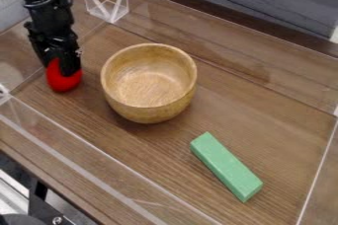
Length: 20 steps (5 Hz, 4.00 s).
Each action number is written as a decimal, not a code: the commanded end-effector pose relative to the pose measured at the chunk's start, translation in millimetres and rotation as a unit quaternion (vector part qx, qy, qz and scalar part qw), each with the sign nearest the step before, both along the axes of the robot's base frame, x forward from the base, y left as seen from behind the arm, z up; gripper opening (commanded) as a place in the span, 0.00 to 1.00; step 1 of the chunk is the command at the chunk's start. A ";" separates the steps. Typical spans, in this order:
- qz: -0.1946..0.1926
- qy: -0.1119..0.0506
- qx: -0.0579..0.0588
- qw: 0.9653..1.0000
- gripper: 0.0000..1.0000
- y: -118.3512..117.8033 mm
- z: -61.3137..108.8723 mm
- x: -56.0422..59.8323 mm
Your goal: Move the red object to the right side of the table
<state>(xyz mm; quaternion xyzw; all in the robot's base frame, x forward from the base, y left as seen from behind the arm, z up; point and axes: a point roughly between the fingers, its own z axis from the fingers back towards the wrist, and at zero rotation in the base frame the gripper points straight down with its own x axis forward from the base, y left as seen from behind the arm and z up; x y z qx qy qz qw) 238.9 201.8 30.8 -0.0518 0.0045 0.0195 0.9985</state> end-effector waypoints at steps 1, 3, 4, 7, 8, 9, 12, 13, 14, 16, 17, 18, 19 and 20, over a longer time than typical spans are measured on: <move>0.005 -0.024 0.022 0.999 0.00 5.2 14.8 12.8; 0.032 -0.053 0.045 0.997 0.00 -8.8 55.1 23.6; 0.039 -0.072 0.050 0.995 0.00 -35.0 88.3 36.8; -0.094 -0.091 0.020 0.991 0.00 -157.1 99.4 58.8; -0.136 -0.089 0.010 0.987 0.00 -195.0 89.5 55.9; -0.218 -0.087 0.000 0.972 0.00 -243.5 82.9 56.2; -0.315 -0.065 -0.022 0.947 0.00 -322.7 36.5 55.6; -0.337 -0.063 -0.022 0.939 0.00 -321.0 27.6 65.2; -0.353 -0.064 -0.018 0.933 0.00 -318.9 24.4 75.0; -0.312 -0.067 -0.010 0.948 0.00 -302.0 14.8 69.5; -0.291 -0.068 -0.006 0.954 0.00 -304.0 6.2 78.5; -0.274 -0.067 -0.002 0.959 0.00 -306.3 -2.5 87.1; -0.257 -0.068 0.002 0.964 0.00 -301.0 6.6 89.5; -0.237 -0.071 0.002 0.969 1.00 -296.2 24.5 90.3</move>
